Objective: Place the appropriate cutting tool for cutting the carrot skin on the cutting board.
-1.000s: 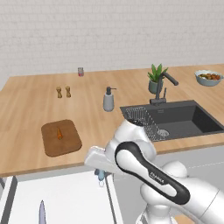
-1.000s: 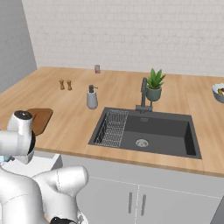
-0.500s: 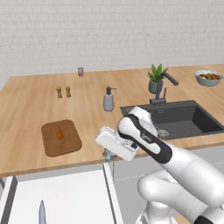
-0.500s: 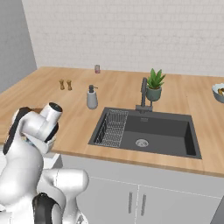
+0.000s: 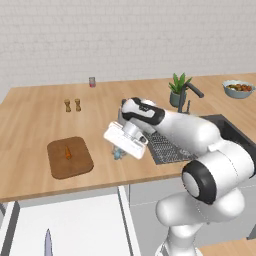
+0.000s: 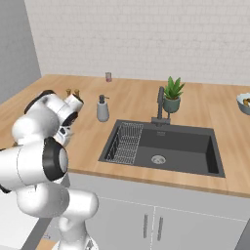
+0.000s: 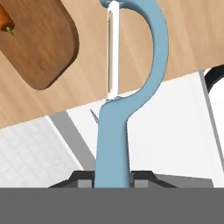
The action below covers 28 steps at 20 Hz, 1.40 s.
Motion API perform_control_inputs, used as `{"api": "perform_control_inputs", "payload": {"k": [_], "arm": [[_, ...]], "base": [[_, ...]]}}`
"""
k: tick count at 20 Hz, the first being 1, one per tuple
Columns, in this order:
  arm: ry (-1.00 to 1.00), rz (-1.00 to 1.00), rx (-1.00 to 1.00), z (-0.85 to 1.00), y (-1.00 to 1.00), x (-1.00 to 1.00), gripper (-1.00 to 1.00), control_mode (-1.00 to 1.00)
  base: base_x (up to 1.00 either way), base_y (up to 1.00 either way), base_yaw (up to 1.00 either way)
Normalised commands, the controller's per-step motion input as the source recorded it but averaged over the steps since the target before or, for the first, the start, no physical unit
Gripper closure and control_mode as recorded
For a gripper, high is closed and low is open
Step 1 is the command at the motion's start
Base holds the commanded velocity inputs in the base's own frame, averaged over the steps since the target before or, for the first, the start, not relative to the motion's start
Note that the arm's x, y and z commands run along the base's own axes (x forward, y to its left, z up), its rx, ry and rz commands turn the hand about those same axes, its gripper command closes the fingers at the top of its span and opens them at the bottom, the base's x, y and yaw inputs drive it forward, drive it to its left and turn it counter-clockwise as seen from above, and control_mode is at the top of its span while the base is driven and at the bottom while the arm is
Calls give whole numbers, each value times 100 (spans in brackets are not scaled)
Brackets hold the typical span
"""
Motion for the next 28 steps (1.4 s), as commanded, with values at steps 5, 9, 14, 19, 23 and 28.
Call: {"api": "perform_control_inputs", "payload": {"k": [5,9,14,19,23,28], "arm": [[23,0,-19,-25,71,90,100,-100],[19,0,-21,-36,79,72,100,-100],[16,0,-19,-27,70,42,100,-100],[12,0,-17,-28,60,25,100,-100],[6,0,-13,-41,30,28,100,-100],[0,0,-14,-49,12,27,100,-100]], "base": [[0,0,0],[0,0,0],[0,0,0],[0,0,0],[0,0,0],[0,0,0]]}}
